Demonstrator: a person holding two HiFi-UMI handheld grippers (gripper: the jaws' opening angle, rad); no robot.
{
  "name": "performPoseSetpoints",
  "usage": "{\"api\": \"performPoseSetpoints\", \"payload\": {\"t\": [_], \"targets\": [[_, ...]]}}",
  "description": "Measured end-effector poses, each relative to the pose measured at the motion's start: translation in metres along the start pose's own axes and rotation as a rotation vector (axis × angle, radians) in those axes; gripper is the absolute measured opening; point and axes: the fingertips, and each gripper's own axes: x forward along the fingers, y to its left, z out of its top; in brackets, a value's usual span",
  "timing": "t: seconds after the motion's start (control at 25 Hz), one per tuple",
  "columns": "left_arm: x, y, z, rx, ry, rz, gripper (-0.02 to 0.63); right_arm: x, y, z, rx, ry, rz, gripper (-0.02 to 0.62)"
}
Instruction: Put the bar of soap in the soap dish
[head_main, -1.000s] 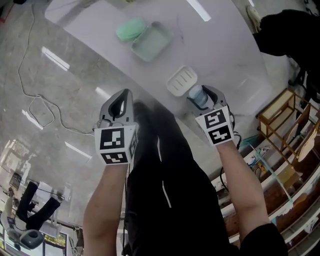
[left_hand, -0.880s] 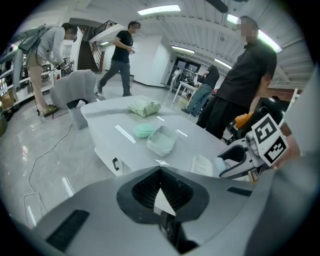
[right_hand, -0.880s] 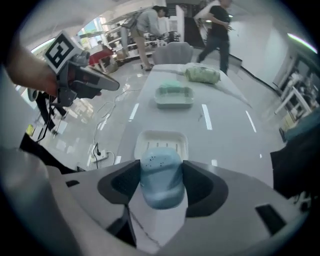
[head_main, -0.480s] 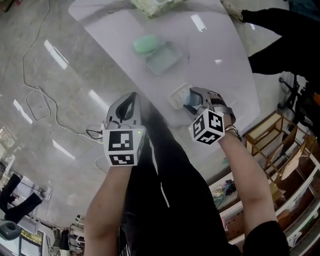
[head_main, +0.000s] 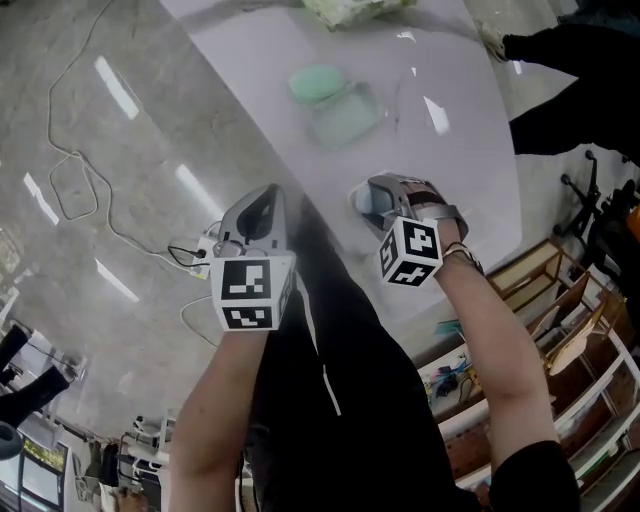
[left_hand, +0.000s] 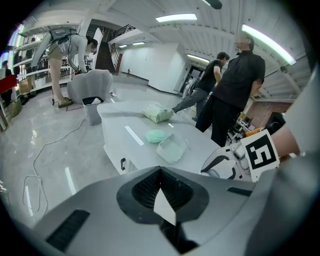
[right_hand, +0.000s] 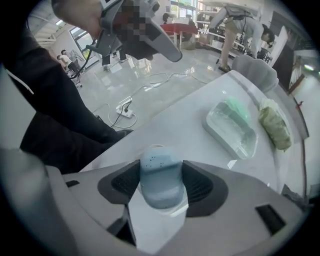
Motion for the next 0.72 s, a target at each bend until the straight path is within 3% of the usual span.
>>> {"api": "performPoseSetpoints", "payload": {"t": [0.72], "targets": [[0.004,-0.011,-0.006,0.038,0.023,-0.024,0.008,-0.003,0.002,-0.006,-0.048,-0.039,-0.026,0.276]]}}
